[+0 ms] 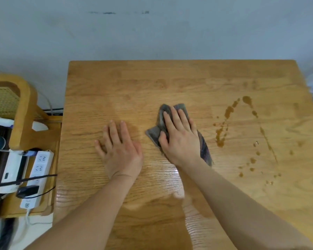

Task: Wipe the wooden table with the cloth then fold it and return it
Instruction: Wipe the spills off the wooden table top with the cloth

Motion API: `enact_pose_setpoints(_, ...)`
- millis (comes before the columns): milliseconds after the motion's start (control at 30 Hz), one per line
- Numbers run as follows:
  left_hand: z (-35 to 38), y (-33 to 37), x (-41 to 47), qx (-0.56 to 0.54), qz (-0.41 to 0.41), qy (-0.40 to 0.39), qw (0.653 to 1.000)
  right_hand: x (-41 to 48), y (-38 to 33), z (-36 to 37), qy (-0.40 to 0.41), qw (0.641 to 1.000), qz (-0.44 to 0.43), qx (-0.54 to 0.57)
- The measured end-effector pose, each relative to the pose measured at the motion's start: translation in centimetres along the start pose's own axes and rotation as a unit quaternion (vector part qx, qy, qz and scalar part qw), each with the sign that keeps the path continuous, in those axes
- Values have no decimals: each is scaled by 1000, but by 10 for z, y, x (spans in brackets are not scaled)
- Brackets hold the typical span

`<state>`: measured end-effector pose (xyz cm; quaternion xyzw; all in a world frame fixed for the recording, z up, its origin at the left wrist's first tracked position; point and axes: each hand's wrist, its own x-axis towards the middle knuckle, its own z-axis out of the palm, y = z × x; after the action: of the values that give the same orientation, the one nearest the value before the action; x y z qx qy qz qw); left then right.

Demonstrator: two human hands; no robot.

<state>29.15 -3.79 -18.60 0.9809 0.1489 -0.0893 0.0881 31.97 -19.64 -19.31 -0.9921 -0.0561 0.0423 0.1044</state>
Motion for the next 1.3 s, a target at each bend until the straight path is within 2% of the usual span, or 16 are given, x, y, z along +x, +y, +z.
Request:
enact_pose_setpoints(133,3,-1,-5,7,0,13,1000,40,-3,0,24,997,73,20)
enact_pose_setpoints(333,0,1,-5,13,12,6,1000,-78,13,3,20,999,-25,37)
enact_pose_setpoints(433,-2,0,-8,24,18,9,1000,-126,40,1,40,998,25,30)
enact_pose_setpoints(500,-3,5,-8,19,54,3,998,-154,51,0,41,997,64,24)
enact_pose_setpoints(567,2,18,-12,27,124,-6,992,-164,53,1,39,996,76,16)
enact_pose_setpoints(600,4,27,-14,24,145,-7,989,-160,53,1,38,996,80,11)
enact_pose_setpoints(700,9,54,-17,9,137,0,991,-127,45,2,35,997,65,15)
enact_pose_setpoints(800,11,73,-15,4,193,-13,981,-80,37,1,26,999,26,32)
enact_pose_setpoints(967,6,72,22,-5,239,14,971,-34,30,0,17,999,31,33)
enact_pose_setpoints(1133,6,79,43,-73,202,53,975,-32,27,1,22,998,46,39)
enact_pose_setpoints(1233,8,78,46,-144,185,74,969,0,29,-6,18,997,46,52)
enact_pose_setpoints(1300,8,76,45,-148,189,79,968,31,33,-11,15,995,61,72)
